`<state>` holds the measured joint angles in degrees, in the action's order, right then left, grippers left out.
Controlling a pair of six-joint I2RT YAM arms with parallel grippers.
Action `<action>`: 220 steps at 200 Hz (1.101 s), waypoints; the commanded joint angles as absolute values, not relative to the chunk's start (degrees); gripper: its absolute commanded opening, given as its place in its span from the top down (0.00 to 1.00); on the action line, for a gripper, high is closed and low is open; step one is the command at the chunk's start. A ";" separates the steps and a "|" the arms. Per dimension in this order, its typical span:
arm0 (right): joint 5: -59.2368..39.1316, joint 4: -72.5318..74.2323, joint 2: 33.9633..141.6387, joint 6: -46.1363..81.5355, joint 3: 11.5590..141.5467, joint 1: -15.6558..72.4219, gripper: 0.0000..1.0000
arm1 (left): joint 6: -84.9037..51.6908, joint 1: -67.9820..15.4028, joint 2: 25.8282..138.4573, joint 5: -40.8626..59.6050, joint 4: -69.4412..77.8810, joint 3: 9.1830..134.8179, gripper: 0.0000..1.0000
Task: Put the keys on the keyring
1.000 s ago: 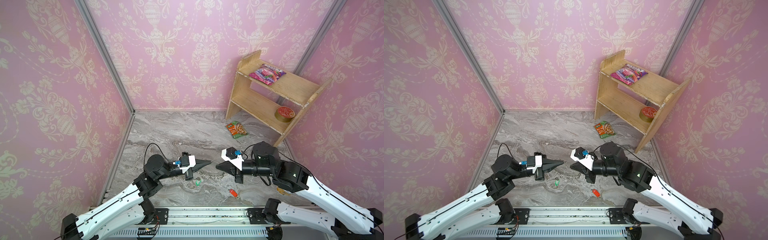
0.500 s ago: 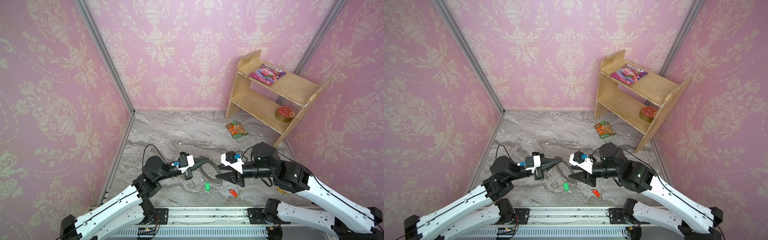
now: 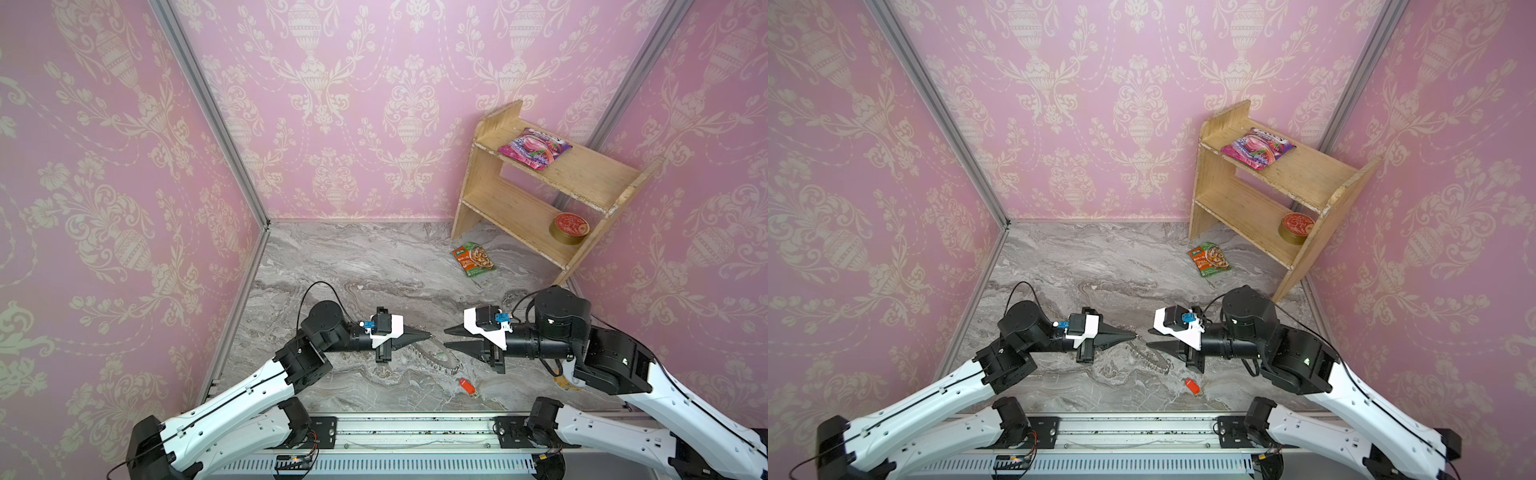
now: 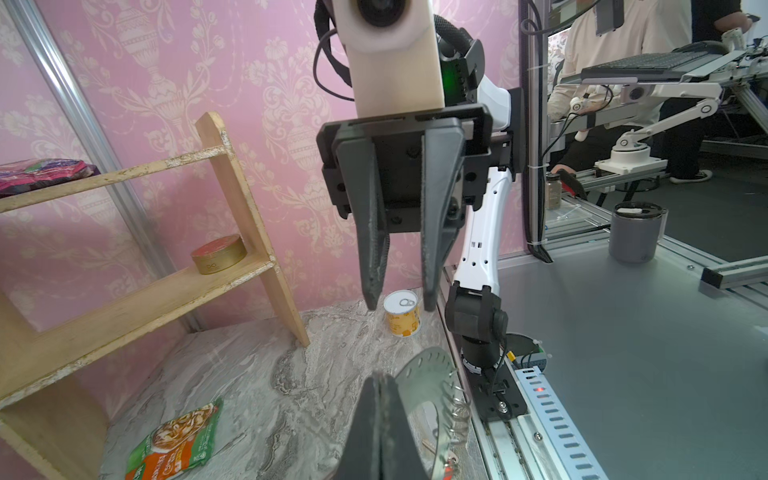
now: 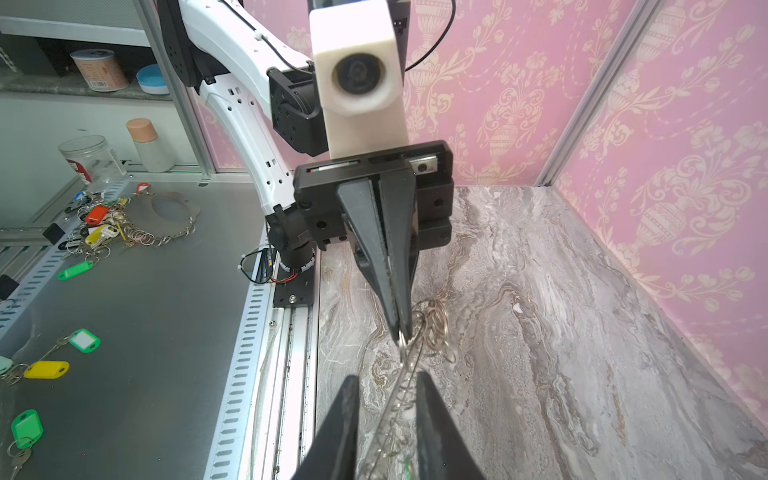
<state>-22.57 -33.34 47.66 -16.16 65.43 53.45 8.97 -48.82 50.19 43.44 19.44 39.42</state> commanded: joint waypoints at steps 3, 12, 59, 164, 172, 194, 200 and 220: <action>-23.20 -36.66 50.20 -18.80 67.81 53.46 0.77 | 7.12 -48.26 50.34 47.16 18.87 41.49 1.00; -23.19 -36.77 50.74 -18.99 68.79 53.49 0.77 | 7.16 -48.25 50.51 47.43 18.16 43.63 1.00; -23.25 -37.07 52.01 -19.26 68.91 53.52 0.83 | 7.82 -48.29 50.72 47.80 16.13 44.57 1.00; -24.29 -36.28 52.45 -18.34 67.90 53.47 0.99 | 8.54 -48.25 52.03 49.15 13.37 46.45 1.00; -24.26 -36.30 52.56 -18.27 67.91 53.44 1.00 | 8.57 -48.31 51.94 49.18 13.19 46.57 1.00; -23.66 -34.73 51.97 -17.39 65.53 53.36 1.00 | 8.52 -48.27 51.53 48.78 12.65 46.91 1.00; -23.56 -33.88 51.59 -17.00 64.92 53.27 1.00 | 8.47 -48.30 51.46 48.55 12.50 47.02 1.00; -24.11 -30.28 49.84 -14.89 62.80 52.52 1.00 | 8.54 -48.26 50.96 48.01 12.30 46.85 1.00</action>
